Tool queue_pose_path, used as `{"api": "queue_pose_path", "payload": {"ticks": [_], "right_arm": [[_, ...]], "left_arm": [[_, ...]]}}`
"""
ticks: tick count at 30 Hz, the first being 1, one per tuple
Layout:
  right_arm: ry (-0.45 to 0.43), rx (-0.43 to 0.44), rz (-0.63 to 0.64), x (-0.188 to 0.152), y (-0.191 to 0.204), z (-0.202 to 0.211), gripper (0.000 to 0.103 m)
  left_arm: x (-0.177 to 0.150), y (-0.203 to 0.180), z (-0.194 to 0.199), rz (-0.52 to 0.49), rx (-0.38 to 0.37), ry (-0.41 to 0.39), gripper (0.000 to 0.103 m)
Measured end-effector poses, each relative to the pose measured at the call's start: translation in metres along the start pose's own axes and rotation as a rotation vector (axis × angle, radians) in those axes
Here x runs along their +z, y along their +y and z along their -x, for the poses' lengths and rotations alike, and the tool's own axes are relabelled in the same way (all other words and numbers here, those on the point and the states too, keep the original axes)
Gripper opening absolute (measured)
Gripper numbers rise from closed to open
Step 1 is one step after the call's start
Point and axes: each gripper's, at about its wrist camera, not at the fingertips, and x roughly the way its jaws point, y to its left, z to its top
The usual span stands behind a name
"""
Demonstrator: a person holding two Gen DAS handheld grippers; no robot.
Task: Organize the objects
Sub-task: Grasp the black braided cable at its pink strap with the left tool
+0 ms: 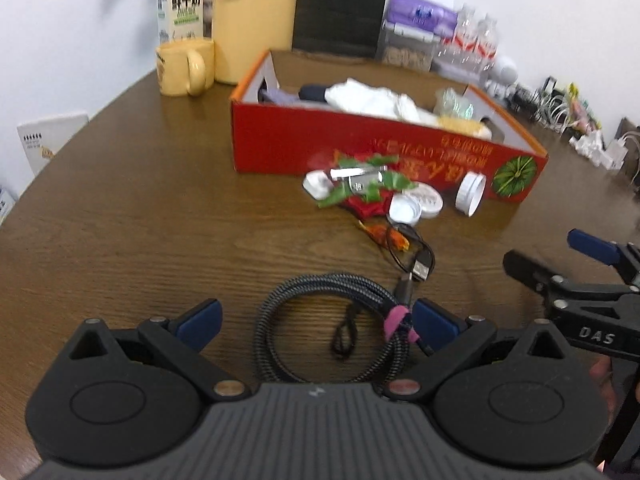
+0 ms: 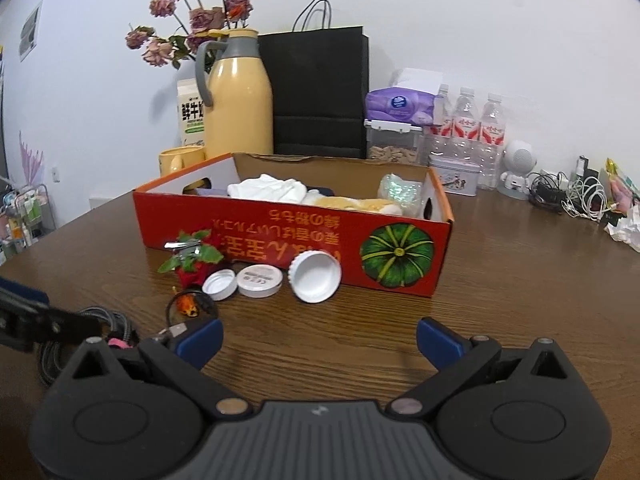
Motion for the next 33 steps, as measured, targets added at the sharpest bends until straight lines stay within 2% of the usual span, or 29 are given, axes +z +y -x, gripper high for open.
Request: {"api": "queue_pose_path", "payload": {"ticks": [6, 14, 18, 25, 33], "right_arm": [[-0.012, 0.025, -0.041, -0.001, -0.011, 0.002, 0.103], [-0.027, 0.069, -0.061, -0.002, -0.014, 0.005, 0.103], [-0.03, 0.092, -0.077, -0.002, -0.016, 0.006, 0.103], [-0.028, 0.12, -0.099, -0.003, -0.019, 0.006, 0.103], [-0.015, 0.124, -0.11, -0.003, -0.02, 0.004, 0.103]], "left_arm": [[0.007, -0.01, -0.007, -0.009, 0.042, 0.055, 0.103], [0.012, -0.028, -0.011, -0.08, 0.09, 0.102, 0.103], [0.01, -0.032, -0.021, -0.109, 0.131, 0.172, 0.103], [0.01, -0.026, -0.026, -0.05, 0.109, 0.182, 0.103], [0.005, -0.026, -0.024, -0.04, 0.107, 0.146, 0.103]]}}
